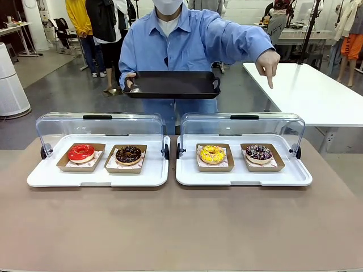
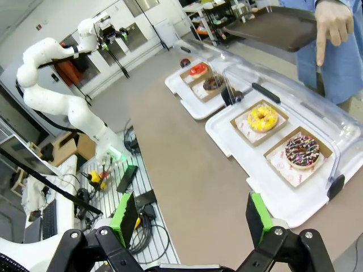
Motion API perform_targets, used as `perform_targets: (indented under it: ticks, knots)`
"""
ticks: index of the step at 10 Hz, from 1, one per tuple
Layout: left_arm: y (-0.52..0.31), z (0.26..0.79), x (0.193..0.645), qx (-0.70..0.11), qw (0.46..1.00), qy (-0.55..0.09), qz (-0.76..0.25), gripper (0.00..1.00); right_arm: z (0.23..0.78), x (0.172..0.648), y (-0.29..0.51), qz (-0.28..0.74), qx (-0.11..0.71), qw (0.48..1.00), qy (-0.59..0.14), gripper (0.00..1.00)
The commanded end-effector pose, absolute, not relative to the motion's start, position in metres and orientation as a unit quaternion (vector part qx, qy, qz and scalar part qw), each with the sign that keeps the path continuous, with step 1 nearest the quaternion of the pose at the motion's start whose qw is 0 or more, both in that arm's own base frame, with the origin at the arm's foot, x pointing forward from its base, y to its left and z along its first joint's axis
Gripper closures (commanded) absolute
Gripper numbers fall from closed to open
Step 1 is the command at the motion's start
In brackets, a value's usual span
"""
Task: Provide the desired donut to the person.
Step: Pick up and lift the Paper togo box containing the Donut pointed at by the person.
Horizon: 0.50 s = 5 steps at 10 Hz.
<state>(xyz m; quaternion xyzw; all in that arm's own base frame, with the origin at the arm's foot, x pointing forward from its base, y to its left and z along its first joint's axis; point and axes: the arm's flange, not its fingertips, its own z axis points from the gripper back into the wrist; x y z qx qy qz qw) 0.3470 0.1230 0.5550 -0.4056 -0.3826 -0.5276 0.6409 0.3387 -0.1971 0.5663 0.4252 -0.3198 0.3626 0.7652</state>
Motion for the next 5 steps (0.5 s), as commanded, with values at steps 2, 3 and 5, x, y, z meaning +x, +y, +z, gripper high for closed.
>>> perform_targets:
  ticks: [2,3,5]
  knots:
    - [0.124,0.557,0.347,-0.405,0.639,-0.384,-0.529,0.00,0.585,0.352,-0.128,0.456,0.292,0.816,-0.200,0.00]
    - [0.124,0.557,0.347,-0.405,0.639,-0.384,-0.529,0.00,0.585,0.356,-0.095,0.537,0.234,0.796,-0.152,0.00]
    - [0.124,0.557,0.347,-0.405,0.639,-0.384,-0.529,0.00,0.570,0.368,-0.048,0.632,0.155,0.753,-0.098,0.00]
